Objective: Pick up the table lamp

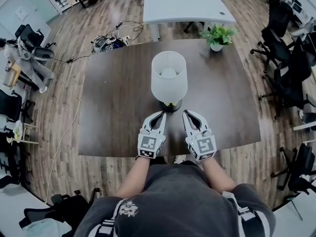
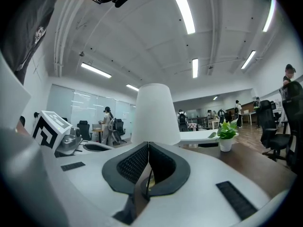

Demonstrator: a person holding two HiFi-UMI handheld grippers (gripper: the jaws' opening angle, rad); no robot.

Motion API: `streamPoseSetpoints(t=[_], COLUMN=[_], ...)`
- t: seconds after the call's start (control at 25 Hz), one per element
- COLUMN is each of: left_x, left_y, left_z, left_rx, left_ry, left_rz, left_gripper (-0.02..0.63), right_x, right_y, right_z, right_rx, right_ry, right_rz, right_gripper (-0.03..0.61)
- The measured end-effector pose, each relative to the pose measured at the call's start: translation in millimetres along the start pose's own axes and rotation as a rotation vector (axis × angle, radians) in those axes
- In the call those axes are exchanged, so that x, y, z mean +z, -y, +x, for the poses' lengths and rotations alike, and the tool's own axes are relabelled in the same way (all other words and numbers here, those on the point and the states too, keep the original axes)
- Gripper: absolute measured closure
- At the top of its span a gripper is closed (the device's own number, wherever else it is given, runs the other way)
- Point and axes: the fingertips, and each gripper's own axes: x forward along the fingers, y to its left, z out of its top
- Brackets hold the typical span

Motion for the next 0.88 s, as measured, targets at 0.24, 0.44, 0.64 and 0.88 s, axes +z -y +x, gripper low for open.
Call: streamPoseSetpoints(t=[0.24, 0.44, 0.64, 0.88], left_x=[-10, -22, -29, -40], left_y=[0, -3, -2, -8], left_z=[14, 24, 38, 46], left_rx=[0.009, 0.015, 0.013, 0.008], left_ry=[0.005, -0.008, -0.014, -0.012], left_rz=[0.011, -0.010, -0.014, -0.018], left_gripper=[0.606, 0.606, 0.606, 0.606], right_x=[-12, -21, -30, -43], right_y=[7, 14, 20, 13], right_z=[7, 15, 23, 34], right_rx=[0.033, 0.032, 0.054, 0.091], right_ry=[-0.017, -0.034, -0.048, -0.075], right_rz=[0.000, -0.002, -0.020, -0.051], right_gripper=[0.552, 0.554, 0.552, 0.552])
